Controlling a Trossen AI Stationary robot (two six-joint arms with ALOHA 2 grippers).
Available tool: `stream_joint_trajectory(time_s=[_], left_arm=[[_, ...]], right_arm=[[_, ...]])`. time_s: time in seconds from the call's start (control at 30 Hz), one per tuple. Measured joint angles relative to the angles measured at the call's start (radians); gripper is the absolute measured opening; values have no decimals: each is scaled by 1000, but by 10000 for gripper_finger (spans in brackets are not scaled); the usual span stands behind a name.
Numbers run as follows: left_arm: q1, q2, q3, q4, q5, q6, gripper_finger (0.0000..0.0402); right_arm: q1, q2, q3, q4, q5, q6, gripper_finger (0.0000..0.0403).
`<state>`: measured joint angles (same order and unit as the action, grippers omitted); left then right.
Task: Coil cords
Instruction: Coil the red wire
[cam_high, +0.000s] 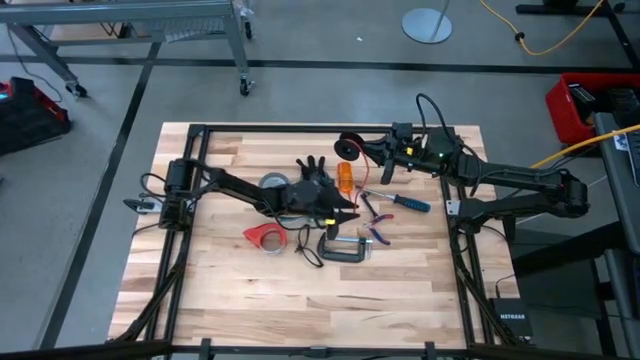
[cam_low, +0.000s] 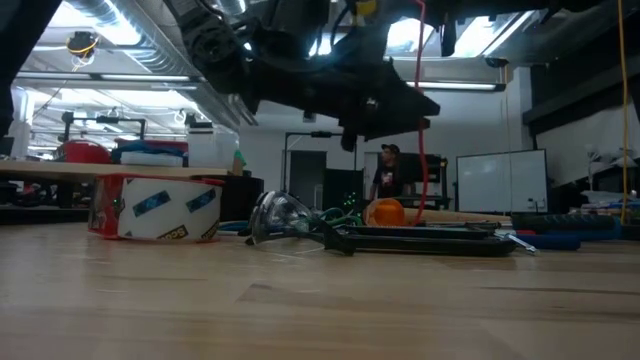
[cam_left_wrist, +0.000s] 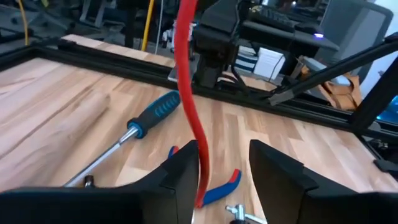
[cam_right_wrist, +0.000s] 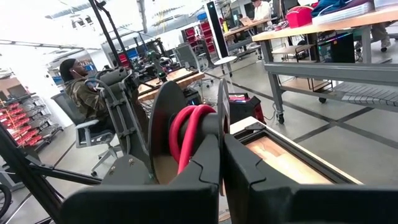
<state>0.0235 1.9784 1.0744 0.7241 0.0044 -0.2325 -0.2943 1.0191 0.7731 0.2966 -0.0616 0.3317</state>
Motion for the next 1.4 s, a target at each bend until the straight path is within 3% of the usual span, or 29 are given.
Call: stream_joint_trajectory(time_s=[0.27, 0.53, 0.8, 1.1, 1.4], left_arm=[[2, 2, 7, -68, -1, 4, 83], [2, 0, 7, -140, -21, -13, 8], [39, -17, 7, -302, -64, -75, 4], [97, -42, 7, -509, -48, -75, 2], [186, -43, 6, -537, 55, -165, 1]], right_arm=[[0, 0, 0, -8, 0, 0, 5], [0, -2, 0, -24, -22, -3, 5], [-1, -78, 0, -233, -115, -23, 5], [-1, -221, 0, -585, -115, -24, 5], [0, -167, 0, -803, -115, -26, 5]])
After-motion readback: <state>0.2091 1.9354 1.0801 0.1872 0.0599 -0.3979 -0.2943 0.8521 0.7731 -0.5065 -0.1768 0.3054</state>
